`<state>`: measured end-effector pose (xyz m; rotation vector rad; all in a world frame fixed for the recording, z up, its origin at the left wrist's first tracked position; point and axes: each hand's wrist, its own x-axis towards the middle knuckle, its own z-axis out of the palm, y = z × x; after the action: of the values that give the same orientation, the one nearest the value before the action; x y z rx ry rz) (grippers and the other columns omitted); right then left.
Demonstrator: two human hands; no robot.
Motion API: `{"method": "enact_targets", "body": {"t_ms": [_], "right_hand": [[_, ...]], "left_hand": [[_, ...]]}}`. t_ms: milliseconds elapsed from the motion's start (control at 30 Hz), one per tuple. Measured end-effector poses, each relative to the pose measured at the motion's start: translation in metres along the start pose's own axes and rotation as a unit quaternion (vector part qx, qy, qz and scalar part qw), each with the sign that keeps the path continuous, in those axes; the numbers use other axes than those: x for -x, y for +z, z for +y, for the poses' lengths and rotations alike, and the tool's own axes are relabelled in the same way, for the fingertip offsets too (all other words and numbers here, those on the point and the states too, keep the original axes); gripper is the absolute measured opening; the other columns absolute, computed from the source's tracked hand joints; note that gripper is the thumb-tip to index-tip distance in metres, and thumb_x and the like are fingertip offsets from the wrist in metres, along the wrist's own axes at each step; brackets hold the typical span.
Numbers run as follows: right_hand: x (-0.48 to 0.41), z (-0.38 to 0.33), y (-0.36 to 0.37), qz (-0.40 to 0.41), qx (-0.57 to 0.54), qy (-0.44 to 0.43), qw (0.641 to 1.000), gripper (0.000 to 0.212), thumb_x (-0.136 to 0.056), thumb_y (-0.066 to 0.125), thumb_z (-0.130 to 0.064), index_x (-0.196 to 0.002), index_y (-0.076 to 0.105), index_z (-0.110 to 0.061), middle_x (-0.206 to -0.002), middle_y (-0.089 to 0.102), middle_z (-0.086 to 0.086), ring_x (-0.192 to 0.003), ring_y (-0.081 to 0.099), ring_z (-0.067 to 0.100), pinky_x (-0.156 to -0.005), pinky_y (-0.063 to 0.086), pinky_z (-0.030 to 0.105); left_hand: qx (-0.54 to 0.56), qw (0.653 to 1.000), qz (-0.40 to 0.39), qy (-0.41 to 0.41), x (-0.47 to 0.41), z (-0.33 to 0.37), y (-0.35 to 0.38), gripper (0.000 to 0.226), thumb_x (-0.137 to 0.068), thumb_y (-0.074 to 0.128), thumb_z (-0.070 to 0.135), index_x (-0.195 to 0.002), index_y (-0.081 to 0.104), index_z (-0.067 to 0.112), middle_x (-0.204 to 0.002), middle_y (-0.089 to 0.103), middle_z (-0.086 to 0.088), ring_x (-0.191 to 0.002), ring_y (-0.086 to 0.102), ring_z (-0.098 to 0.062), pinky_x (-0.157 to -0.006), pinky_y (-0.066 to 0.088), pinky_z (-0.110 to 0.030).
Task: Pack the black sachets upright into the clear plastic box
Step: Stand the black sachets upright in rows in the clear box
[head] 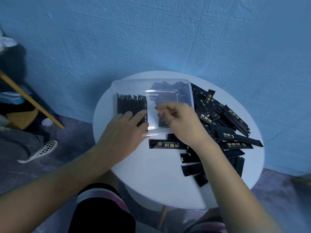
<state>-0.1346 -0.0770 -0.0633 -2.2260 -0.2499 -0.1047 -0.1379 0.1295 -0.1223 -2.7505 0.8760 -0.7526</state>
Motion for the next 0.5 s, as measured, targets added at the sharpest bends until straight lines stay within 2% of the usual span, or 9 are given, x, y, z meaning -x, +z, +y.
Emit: {"method": "enact_targets", "body": {"t_ms": [100, 200, 333, 433, 500], "right_hand": [[0.032, -0.007, -0.021, 0.013, -0.044, -0.035, 0.998, 0.018, -0.097, 0.061, -0.018, -0.1, 0.075, -0.028, -0.075, 0.069, -0.014, -0.069, 0.064, 0.007, -0.073, 0.056, 0.033], [0.064, 0.005, -0.034, -0.037, 0.019, -0.03, 0.999, 0.013, -0.096, 0.065, -0.021, -0.1, 0.075, -0.029, -0.073, 0.066, -0.015, -0.063, 0.059, 0.007, -0.066, 0.052, 0.029], [0.096, 0.037, -0.044, -0.04, 0.189, -0.019, 0.981, 0.014, -0.093, 0.068, -0.026, -0.101, 0.072, -0.036, -0.087, 0.068, -0.02, -0.079, 0.061, 0.003, -0.072, 0.05, 0.026], [0.115, 0.054, -0.052, -0.021, 0.238, -0.026, 0.971, 0.017, -0.089, 0.073, -0.027, -0.104, 0.073, -0.036, -0.097, 0.063, -0.027, -0.086, 0.058, 0.0, -0.075, 0.049, 0.027], [0.126, 0.061, -0.059, -0.01, 0.261, -0.023, 0.965, 0.023, -0.087, 0.075, -0.031, -0.109, 0.073, -0.035, -0.103, 0.058, -0.03, -0.097, 0.056, 0.005, -0.08, 0.043, 0.024]], "left_hand": [[0.001, 1.0, -0.009, -0.011, -0.001, -0.001, -0.001, 0.033, -0.09, 0.064, 0.046, -0.104, 0.069, 0.017, -0.14, 0.057, -0.007, -0.084, 0.057, -0.028, -0.068, 0.042, -0.034], [0.004, 1.0, -0.007, -0.012, -0.001, 0.0, -0.001, 0.033, -0.09, 0.064, 0.044, -0.105, 0.07, 0.016, -0.14, 0.057, -0.008, -0.085, 0.058, -0.029, -0.068, 0.044, -0.036], [-0.001, 1.0, 0.0, -0.009, 0.0, 0.001, 0.001, 0.033, -0.091, 0.062, 0.044, -0.107, 0.07, 0.015, -0.14, 0.057, -0.009, -0.086, 0.057, -0.029, -0.068, 0.044, -0.036], [-0.008, 1.0, -0.003, -0.011, 0.001, 0.002, 0.001, 0.033, -0.09, 0.068, 0.042, -0.109, 0.069, 0.015, -0.138, 0.059, -0.009, -0.087, 0.058, -0.03, -0.068, 0.045, -0.036], [-0.003, 1.0, -0.006, -0.01, 0.001, 0.003, 0.0, 0.033, -0.09, 0.068, 0.041, -0.109, 0.069, 0.014, -0.137, 0.059, -0.01, -0.087, 0.059, -0.031, -0.068, 0.047, -0.037]]}}
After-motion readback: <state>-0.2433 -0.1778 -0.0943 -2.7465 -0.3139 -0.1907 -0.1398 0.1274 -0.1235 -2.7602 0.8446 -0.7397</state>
